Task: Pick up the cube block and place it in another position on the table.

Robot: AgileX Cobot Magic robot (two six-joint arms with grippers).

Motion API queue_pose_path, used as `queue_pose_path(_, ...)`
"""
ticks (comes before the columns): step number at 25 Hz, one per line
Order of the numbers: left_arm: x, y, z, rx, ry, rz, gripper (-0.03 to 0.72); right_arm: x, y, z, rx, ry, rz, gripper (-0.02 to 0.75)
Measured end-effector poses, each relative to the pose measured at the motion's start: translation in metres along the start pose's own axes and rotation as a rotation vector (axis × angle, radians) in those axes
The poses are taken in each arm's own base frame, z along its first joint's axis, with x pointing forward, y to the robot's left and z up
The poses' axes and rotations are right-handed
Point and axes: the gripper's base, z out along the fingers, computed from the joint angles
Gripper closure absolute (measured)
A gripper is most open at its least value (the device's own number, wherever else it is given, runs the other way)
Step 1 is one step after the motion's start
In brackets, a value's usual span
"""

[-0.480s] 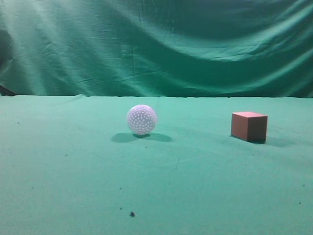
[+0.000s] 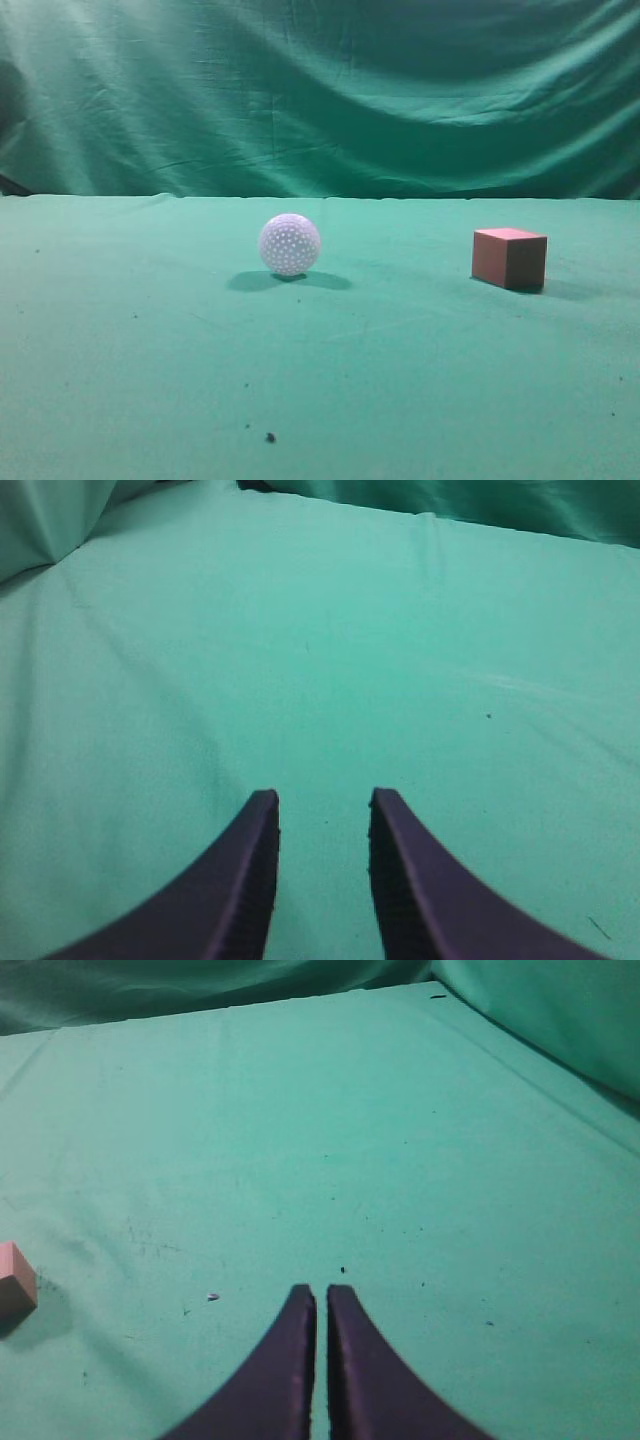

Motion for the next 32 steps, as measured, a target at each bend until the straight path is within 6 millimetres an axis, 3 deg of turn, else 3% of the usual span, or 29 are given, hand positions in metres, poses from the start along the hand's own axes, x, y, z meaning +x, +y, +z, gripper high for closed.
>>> queue_pose_path(8,0.000,0.000,0.000,0.000,0.000,0.000,0.426,-0.004,0.001,0.000,-0.016,-0.047,0.011,0.738)
queue_pose_path(17,0.000,0.000,0.000,0.000,0.000,0.000,0.426,-0.053,0.012,-0.017,-0.143,-0.583,0.034,0.738)
queue_pose_path(21,0.000,0.000,0.000,0.000,0.000,0.000,0.426,-0.085,0.012,-0.035,-0.103,-0.512,0.005,0.738)
queue_pose_path(24,0.000,0.000,0.000,0.000,0.000,0.000,0.426,-0.103,0.012,-0.035,-0.069,-0.321,0.025,0.738)
queue_pose_path(27,0.000,0.000,0.000,0.000,0.000,0.000,0.426,-0.107,0.013,-0.030,-0.068,-0.138,0.131,0.738)
queue_pose_path(32,0.000,0.000,0.000,0.000,0.000,0.000,0.426,-0.106,0.018,-0.018,-0.091,-0.006,0.212,0.738)
